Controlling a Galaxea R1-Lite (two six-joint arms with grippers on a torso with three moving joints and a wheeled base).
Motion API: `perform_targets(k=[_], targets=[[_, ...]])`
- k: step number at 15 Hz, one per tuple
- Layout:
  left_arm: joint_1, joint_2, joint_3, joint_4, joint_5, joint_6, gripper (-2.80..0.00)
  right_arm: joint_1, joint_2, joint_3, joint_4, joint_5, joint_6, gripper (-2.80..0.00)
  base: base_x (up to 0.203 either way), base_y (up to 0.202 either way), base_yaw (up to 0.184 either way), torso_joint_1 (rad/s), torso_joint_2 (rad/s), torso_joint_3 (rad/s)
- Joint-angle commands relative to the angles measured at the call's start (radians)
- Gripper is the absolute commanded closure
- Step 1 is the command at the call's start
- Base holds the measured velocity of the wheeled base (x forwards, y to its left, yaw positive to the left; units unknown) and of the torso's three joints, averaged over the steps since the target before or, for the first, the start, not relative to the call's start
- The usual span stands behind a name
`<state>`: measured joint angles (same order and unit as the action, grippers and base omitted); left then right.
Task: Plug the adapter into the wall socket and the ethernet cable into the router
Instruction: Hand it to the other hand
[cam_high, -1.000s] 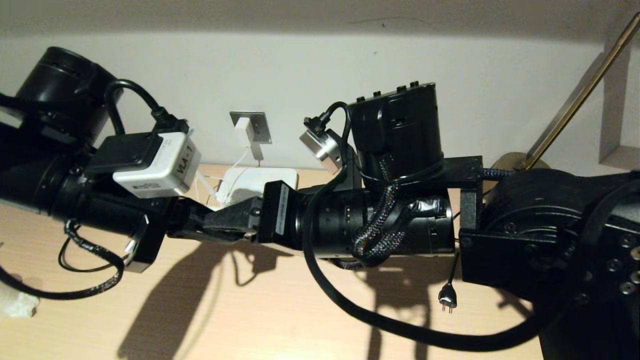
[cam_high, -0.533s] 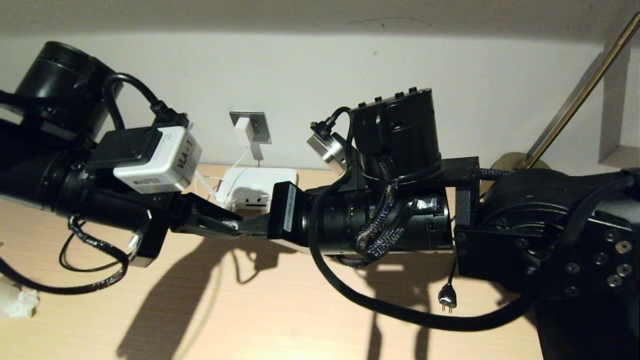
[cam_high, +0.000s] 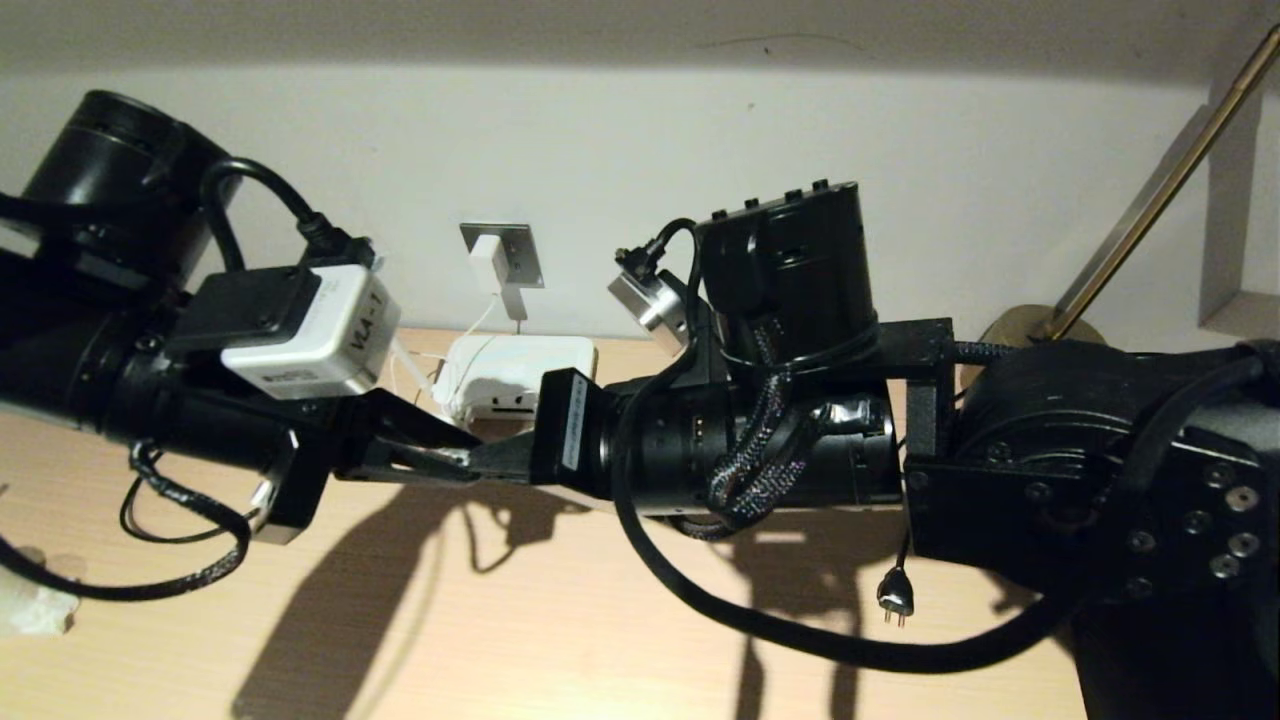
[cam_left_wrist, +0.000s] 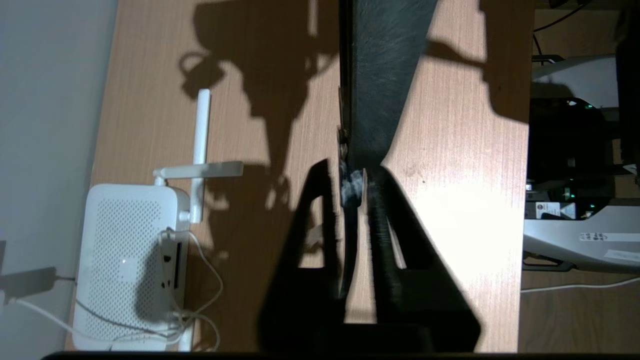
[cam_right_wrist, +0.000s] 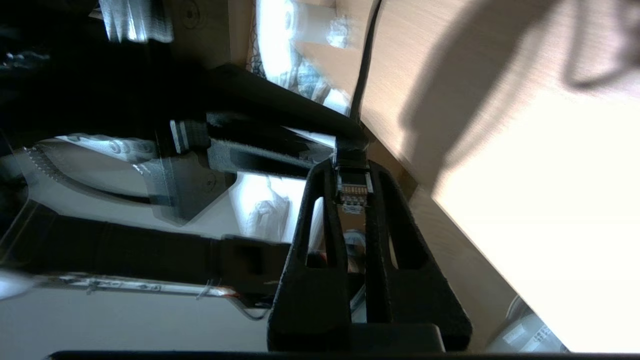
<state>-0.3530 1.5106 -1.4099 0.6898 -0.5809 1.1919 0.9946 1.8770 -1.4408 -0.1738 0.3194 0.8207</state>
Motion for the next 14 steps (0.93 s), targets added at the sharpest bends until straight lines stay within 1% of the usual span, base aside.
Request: perform_targets(k=[1, 6, 10, 13, 14], targets=[[0.000, 0.003, 0.002, 0.003, -0.005, 0.006, -2.80, -0.001, -0.004, 0.000, 0.008, -0.005, 0.005, 0.00, 0.000, 0.000, 0.000, 0.000, 0.00, 0.000], [0.002, -0.005, 0.002, 0.011, -0.007, 0.002, -2.80, -0.001, -0.006, 0.000, 0.009, -0.005, 0.008, 0.00, 0.000, 0.000, 0.000, 0.000, 0.00, 0.000], [0.026, -0.039, -0.003, -0.004, -0.013, 0.002, -2.80, -0.001, -0.038, 0.023, 0.015, -0.005, 0.012, 0.00, 0.000, 0.000, 0.000, 0.000, 0.00, 0.000], [0.044, -0.116, -0.008, -0.006, -0.050, -0.005, -2.80, -0.001, -0.067, 0.046, 0.074, -0.003, 0.022, 0.00, 0.000, 0.000, 0.000, 0.000, 0.00, 0.000], [0.048, -0.150, -0.007, -0.006, -0.062, -0.022, -2.80, -0.002, -0.081, 0.053, 0.078, -0.003, 0.053, 0.00, 0.000, 0.000, 0.000, 0.000, 0.00, 0.000]])
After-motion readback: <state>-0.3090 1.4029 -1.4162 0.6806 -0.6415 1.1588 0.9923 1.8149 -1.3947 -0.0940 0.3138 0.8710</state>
